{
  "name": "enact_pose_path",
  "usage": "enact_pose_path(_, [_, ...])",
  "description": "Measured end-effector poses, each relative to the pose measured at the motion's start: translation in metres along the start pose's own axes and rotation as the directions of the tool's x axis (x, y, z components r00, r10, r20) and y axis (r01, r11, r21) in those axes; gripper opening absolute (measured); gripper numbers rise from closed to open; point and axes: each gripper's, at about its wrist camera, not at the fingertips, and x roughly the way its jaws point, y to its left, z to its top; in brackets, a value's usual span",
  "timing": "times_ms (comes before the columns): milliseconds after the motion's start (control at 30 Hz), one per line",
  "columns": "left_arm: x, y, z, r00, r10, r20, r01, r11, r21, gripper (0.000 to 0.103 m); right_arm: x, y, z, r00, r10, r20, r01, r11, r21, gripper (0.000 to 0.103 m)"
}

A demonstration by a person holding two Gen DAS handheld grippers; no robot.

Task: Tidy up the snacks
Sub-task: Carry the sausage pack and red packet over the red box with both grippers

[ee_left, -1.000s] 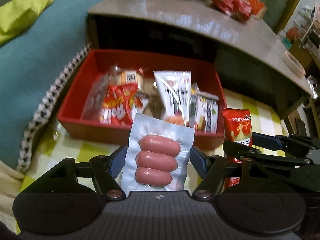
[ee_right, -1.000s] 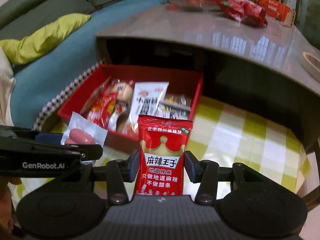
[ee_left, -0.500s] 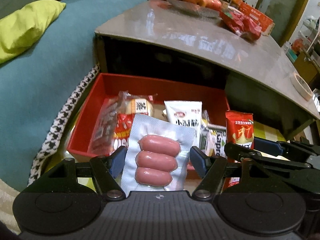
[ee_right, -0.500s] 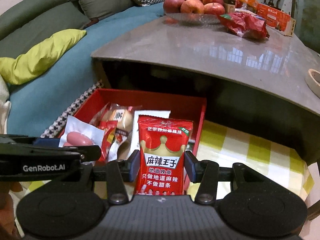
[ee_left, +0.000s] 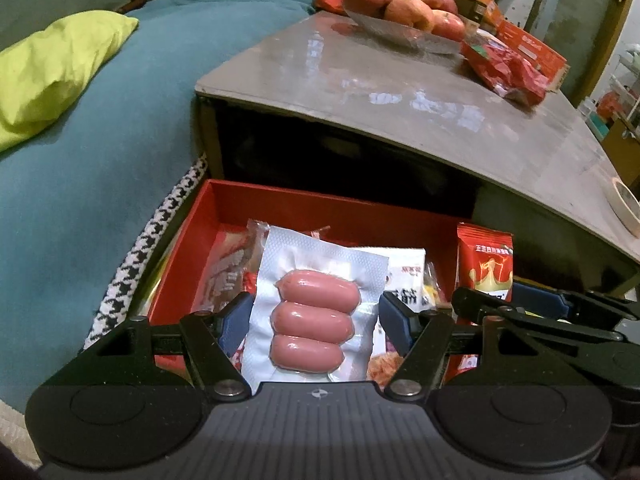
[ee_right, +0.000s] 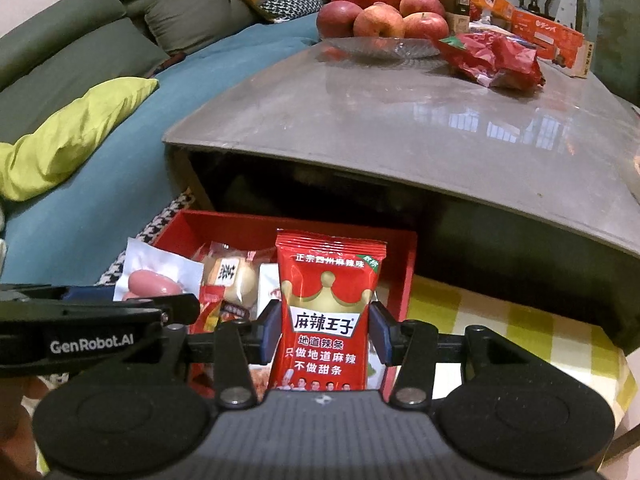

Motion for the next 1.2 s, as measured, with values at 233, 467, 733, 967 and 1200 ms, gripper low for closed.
enact_pose_path(233, [0.007,0.004,0.003,1.0,0.004,-0.008,-0.004,1.0,-0.004,0.074,0.01,0.003,0.003,1.0,-0.003,-0.002,0.003,1.0,-0.001,0.059])
enact_pose_path(467, [0.009,0.003,0.003,1.0,0.011,-0.006,-0.011,1.0,0.001,0.074,0.012,0.003,0.004,1.0,-0.011,-0.003,0.011,1.0,0.001,0.059])
enact_pose_path(733, [0.014,0.003,0.006,1.0,0.016,-0.007,-0.016,1.0,0.004,0.074,0.019,0.002,0.006,1.0,-0.022,-0.009,0.022,1.0,0.008,0.059])
enact_pose_path(967, [0.019,0.003,0.007,1.0,0.026,-0.011,-0.026,1.0,0.008,0.074,0.023,0.002,0.006,1.0,-0.026,-0.014,0.027,1.0,0.009,0.059])
enact_pose_path(1200, [0.025,0.003,0.008,0.999,0.033,-0.021,-0.033,0.999,0.004,0.074,0.029,0.003,0.006,0.999,-0.03,-0.022,0.03,1.0,0.007,0.059])
